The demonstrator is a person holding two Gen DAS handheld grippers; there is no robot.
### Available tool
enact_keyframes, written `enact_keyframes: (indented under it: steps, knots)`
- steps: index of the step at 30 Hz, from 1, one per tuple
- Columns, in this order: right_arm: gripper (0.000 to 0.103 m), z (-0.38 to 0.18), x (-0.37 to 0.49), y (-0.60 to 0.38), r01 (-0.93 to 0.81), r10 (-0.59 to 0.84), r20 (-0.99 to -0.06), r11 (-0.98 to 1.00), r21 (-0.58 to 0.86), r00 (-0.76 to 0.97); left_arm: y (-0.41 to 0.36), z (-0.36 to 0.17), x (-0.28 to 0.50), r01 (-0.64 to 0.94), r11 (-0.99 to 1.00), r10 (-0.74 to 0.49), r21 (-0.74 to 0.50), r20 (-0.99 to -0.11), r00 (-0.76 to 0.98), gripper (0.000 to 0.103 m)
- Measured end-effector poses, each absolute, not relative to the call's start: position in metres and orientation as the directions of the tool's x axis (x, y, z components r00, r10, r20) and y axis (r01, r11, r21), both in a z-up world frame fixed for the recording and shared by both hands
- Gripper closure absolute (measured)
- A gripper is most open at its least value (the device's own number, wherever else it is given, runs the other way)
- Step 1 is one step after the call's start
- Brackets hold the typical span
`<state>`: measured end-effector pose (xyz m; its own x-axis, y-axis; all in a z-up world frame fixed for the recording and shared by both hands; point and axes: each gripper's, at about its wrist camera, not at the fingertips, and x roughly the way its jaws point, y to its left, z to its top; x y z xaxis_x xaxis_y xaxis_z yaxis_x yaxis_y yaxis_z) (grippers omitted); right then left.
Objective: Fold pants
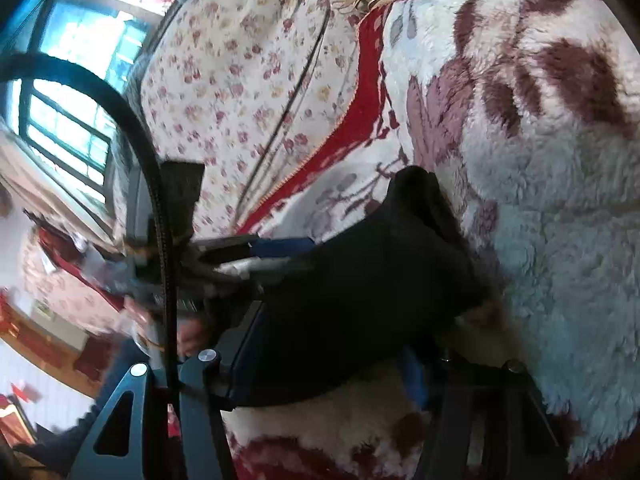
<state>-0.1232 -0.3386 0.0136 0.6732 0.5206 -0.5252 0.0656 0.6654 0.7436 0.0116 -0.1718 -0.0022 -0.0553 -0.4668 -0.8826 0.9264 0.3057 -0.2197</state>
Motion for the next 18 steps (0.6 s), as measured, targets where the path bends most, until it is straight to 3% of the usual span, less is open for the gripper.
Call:
enact_keyframes:
  steps: [2,6,9,12,18]
  knots:
    - [0.053,0.012,-0.123,-0.34,0.067,0.513,-0.502,0.65,0.757,0.697,-0.174,-0.002,0.006,0.931,0.311,-0.452,-0.193,-0.891,-0.034,0.035]
    - [0.082,0.007,-0.115,-0.337,0.063,0.516,-0.49,0.641,0.765,0.703,-0.177,0.001,0.0,0.937,0.299,-0.481,-0.179,-0.877,-0.015,0.064]
    - [0.086,0.009,-0.116,-0.338,0.046,0.534,-0.462,0.619,0.784,0.708,-0.177,0.001,-0.009,0.944,0.296,-0.499,-0.148,-0.866,0.021,0.071]
    - [0.089,0.014,-0.119,-0.338,0.011,0.558,-0.415,0.588,0.809,0.719,-0.171,0.009,-0.007,0.924,0.335,-0.54,-0.184,-0.841,0.028,0.086]
    - [0.089,0.049,-0.124,-0.323,-0.094,0.579,-0.367,0.614,0.784,0.729,-0.14,0.044,-0.019,0.92,0.358,-0.602,-0.158,-0.792,0.098,0.088]
